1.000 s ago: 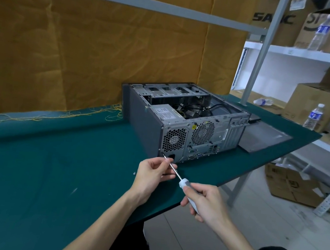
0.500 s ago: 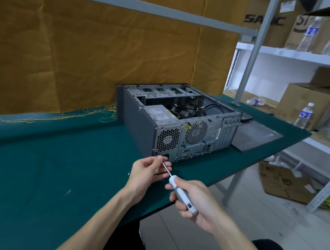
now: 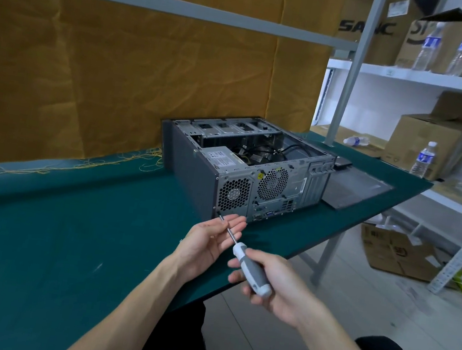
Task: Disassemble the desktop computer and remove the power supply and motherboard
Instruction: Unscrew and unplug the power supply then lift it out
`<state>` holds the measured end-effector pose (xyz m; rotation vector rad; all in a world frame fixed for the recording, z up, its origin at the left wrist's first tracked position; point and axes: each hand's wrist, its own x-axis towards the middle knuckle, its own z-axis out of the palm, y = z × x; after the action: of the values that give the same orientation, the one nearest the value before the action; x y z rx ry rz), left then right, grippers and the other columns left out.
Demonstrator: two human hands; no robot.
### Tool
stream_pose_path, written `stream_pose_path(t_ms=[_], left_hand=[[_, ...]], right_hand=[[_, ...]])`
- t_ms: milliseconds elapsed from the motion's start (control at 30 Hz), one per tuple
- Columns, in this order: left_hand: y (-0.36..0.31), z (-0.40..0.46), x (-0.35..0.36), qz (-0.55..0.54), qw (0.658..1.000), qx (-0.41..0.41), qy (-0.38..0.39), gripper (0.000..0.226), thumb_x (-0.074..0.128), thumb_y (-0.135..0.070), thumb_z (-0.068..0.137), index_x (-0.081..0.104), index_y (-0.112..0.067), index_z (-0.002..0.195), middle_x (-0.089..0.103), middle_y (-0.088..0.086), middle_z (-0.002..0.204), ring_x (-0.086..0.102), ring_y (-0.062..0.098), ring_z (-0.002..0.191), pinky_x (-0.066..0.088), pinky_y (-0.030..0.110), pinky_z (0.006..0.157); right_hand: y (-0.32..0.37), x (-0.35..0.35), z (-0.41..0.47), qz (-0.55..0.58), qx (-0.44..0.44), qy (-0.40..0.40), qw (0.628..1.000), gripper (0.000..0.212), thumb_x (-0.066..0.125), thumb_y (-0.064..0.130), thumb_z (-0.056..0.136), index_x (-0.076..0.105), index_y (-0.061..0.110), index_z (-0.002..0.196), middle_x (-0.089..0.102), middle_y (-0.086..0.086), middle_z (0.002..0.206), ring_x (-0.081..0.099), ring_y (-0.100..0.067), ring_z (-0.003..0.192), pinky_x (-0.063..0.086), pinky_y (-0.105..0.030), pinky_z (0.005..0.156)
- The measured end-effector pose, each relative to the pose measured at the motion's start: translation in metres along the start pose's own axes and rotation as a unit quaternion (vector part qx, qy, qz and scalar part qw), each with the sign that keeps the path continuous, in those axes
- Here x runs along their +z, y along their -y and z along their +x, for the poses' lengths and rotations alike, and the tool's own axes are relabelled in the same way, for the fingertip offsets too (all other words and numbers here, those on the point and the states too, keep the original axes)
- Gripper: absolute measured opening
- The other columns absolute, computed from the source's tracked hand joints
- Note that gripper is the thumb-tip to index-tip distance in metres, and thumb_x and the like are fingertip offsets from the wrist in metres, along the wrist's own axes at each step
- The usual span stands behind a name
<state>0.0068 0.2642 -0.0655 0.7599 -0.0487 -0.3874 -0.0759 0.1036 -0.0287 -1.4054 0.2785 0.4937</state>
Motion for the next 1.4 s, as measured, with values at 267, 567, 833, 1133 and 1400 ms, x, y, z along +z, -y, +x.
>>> stream_pose_path(t_ms=[267,567,833,1133,1400], left_hand=[[0.005,0.002,0.001,0.002,1.0,-0.013,-0.017,0.027,0.055,-0.006,0.1,0.062,0.007,0.123,0.071,0.02,0.121,0.074,0.019,0.104,0.06,0.024,0.076],[0.004,-0.004,0.006,0.04,0.999,-0.002,-0.034,0.032,0.061,-0.01,0.098,0.062,0.009,0.125,0.072,0.021,0.12,0.074,0.022,0.104,0.06,0.023,0.075],[0.0,-0.006,0.007,-0.022,0.999,-0.028,0.021,0.032,0.038,0.0,0.106,0.053,0.009,0.133,0.065,0.023,0.131,0.067,0.025,0.12,0.059,0.027,0.085],[0.009,-0.006,0.009,0.078,0.994,0.041,-0.057,0.023,0.062,-0.011,0.097,0.067,0.006,0.112,0.072,0.02,0.118,0.074,0.022,0.103,0.06,0.022,0.073],[0.002,-0.008,0.022,0.073,0.991,0.025,-0.109,0.021,0.06,-0.008,0.1,0.063,0.007,0.115,0.075,0.02,0.109,0.075,0.025,0.101,0.062,0.029,0.076]], right_hand=[[-0.015,0.009,0.007,-0.255,-0.207,-0.177,0.928,0.017,0.07,0.033,0.09,0.058,0.026,0.099,0.065,0.003,0.08,0.069,-0.017,0.056,0.043,-0.026,0.043],[-0.003,0.011,-0.001,-0.358,-0.19,-0.18,0.896,0.026,0.062,0.042,0.094,0.069,0.019,0.087,0.068,-0.001,0.065,0.058,-0.021,0.051,0.043,-0.031,0.046],[0.001,0.001,-0.001,-0.08,-0.043,-0.023,0.996,0.04,0.054,0.041,0.103,0.067,0.004,0.11,0.073,-0.012,0.08,0.058,-0.021,0.045,0.038,-0.022,0.039],[-0.001,0.002,0.006,-0.318,-0.2,-0.196,0.906,0.017,0.071,0.042,0.088,0.066,0.029,0.096,0.059,0.007,0.069,0.061,-0.014,0.057,0.045,-0.027,0.05],[0.007,-0.006,0.0,-0.176,-0.109,-0.078,0.975,0.026,0.063,0.035,0.098,0.074,0.011,0.099,0.072,-0.005,0.07,0.055,-0.018,0.045,0.038,-0.023,0.041]])
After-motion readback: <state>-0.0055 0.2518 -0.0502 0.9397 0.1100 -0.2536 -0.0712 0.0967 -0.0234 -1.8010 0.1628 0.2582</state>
